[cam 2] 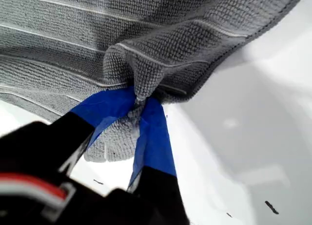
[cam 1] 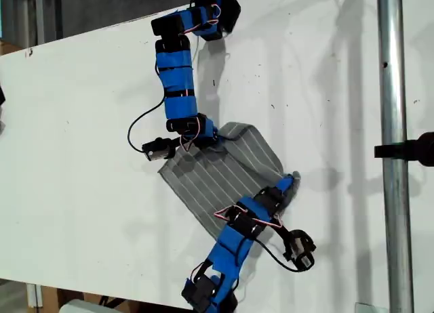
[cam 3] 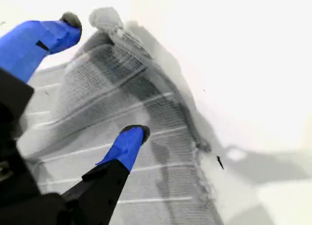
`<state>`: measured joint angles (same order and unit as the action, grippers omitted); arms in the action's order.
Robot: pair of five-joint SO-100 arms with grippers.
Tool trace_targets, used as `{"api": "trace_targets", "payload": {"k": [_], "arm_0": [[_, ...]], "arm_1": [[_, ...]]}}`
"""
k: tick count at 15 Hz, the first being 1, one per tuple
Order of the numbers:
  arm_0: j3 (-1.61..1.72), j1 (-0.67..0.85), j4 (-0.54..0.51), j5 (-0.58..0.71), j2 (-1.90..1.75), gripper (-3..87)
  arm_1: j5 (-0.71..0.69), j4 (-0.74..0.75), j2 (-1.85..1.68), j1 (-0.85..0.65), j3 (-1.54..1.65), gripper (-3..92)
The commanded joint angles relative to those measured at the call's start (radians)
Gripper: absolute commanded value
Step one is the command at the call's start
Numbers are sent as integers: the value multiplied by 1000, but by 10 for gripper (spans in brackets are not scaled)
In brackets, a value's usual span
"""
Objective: Grasp corners of a towel and fold twice.
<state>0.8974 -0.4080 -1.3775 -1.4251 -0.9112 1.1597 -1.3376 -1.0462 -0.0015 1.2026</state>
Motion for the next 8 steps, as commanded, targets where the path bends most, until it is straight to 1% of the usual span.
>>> {"api": "trace_targets", "payload": {"k": [1, 2, 4, 7, 8], "arm_0": [[-49, -40, 104, 52, -49, 349], [-51, -48, 133, 61, -25, 335], [-51, -32, 123, 29, 48, 310], [-55, 17, -3, -80, 170, 285], [-54, 31, -31, -114, 183, 250]], "arm_1": [[-9, 18, -40, 2, -9, -2], [-8, 21, -40, 3, -9, -2], [-3, 25, -44, 8, -9, -2], [-6, 25, -61, 11, -11, -2], [-8, 25, -69, 9, -11, -2]]}}
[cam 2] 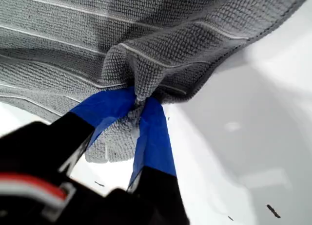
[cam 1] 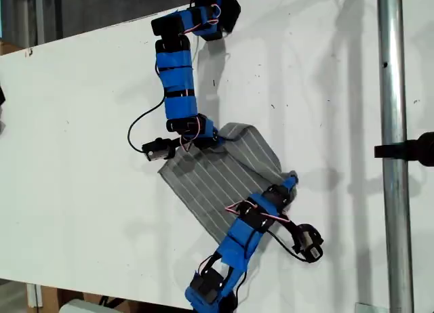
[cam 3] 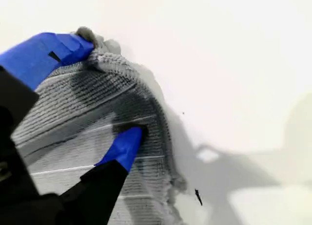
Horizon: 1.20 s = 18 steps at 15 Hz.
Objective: Grasp corners of a towel and fold twice.
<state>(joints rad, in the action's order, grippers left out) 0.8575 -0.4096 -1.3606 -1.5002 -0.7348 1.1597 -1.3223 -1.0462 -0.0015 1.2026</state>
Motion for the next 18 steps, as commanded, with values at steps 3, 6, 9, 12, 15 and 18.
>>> {"api": "trace_targets", "payload": {"k": [3, 6, 9, 12, 15, 18], "arm_0": [[-15, 21, -109, -37, -66, -28], [-3, -28, -207, 121, -242, -26], [-5, -57, -204, 196, -328, -18], [6, -54, -158, 198, -371, -7], [103, 25, -301, 92, -445, 2], [400, 127, -290, 46, -689, -5]], "arm_1": [[-8, 5, -72, 8, -11, -2], [-15, -58, -129, 43, -9, -2], [-29, -107, -262, 140, 0, -2], [-31, -72, -350, 143, 21, -2], [-71, 110, -397, -17, 149, -2], [-161, 221, -347, -164, 149, -2]]}}
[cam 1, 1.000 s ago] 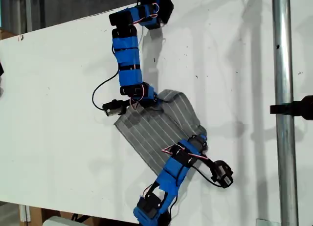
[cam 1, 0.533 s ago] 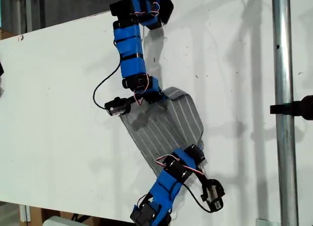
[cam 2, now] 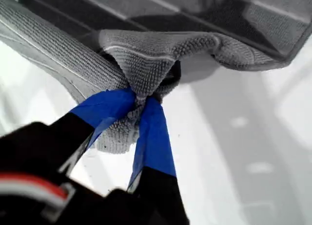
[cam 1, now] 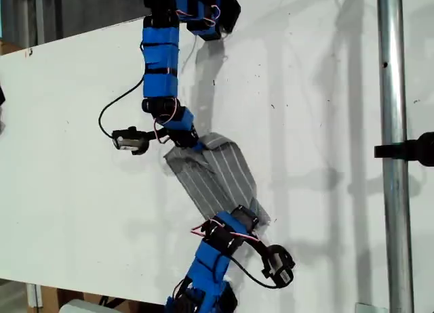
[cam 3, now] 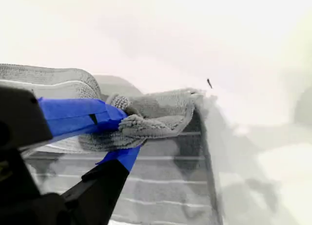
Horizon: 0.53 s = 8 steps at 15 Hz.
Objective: Grasp corners of a towel and fold twice.
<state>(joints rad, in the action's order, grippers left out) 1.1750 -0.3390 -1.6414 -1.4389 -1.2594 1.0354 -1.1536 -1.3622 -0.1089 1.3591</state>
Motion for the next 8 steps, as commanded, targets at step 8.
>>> {"api": "trace_targets", "payload": {"k": [8], "arm_0": [[494, 207, -8, -164, -476, -1]], "arm_1": [[-161, 411, 186, -241, -152, -2]]}}
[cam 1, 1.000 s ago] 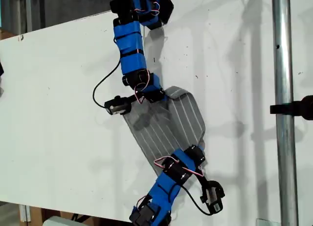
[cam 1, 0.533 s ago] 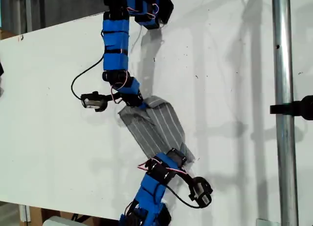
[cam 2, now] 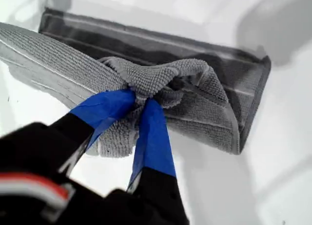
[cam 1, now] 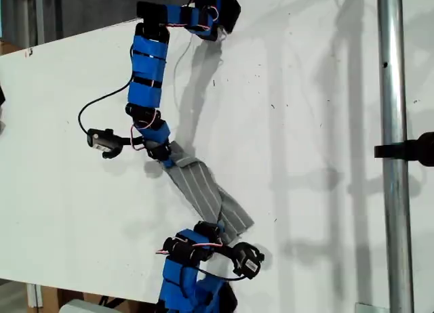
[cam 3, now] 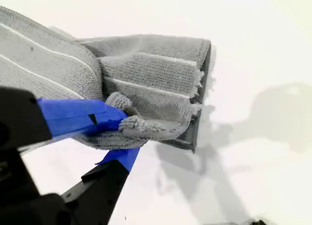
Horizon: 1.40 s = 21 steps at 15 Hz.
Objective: Grasp corners of a towel and fold twice.
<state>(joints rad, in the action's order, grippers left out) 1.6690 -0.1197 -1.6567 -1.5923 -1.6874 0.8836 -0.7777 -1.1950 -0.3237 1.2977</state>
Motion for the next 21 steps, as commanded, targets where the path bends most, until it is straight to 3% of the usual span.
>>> {"api": "trace_targets", "payload": {"k": [1, 2, 3, 4, 5, 6, 10, 12, 14, 15, 17, 19, 21], "arm_0": [[18, -25, 35, -26, -40, 1], [38, -31, 66, -34, -17, 15], [41, -38, 92, -38, 23, 58], [15, -46, 94, -46, 72, 104], [-28, -58, 94, -41, 117, 156], [-60, -71, 94, -29, 132, 205], [-107, -54, 29, 38, 98, 303], [-64, -9, -23, 6, 61, 300], [57, 18, 51, 5, -138, 342], [83, 26, 92, 95, -242, 349], [173, 58, 80, 170, -462, 330], [382, 58, 202, 270, -732, 311], [569, 60, 244, 198, -960, 303]], "arm_1": [[-9, 37, 81, -40, -129, -2], [-9, 34, 137, -61, -156, -2], [-9, 26, 167, -91, -166, 66], [-9, 5, 181, -132, -172, 167], [-15, -55, 195, -178, -202, 329], [-49, -84, 193, -222, -213, 374], [-77, -158, 152, -426, -216, 384], [-81, -261, 110, -477, -183, 409], [-95, -278, 11, -446, -55, 424], [-109, -298, -31, -414, -15, 434], [-150, -354, -109, -327, 34, 468], [-166, -353, -184, -227, 94, 482], [-179, -278, -183, -117, 86, 480]]}}
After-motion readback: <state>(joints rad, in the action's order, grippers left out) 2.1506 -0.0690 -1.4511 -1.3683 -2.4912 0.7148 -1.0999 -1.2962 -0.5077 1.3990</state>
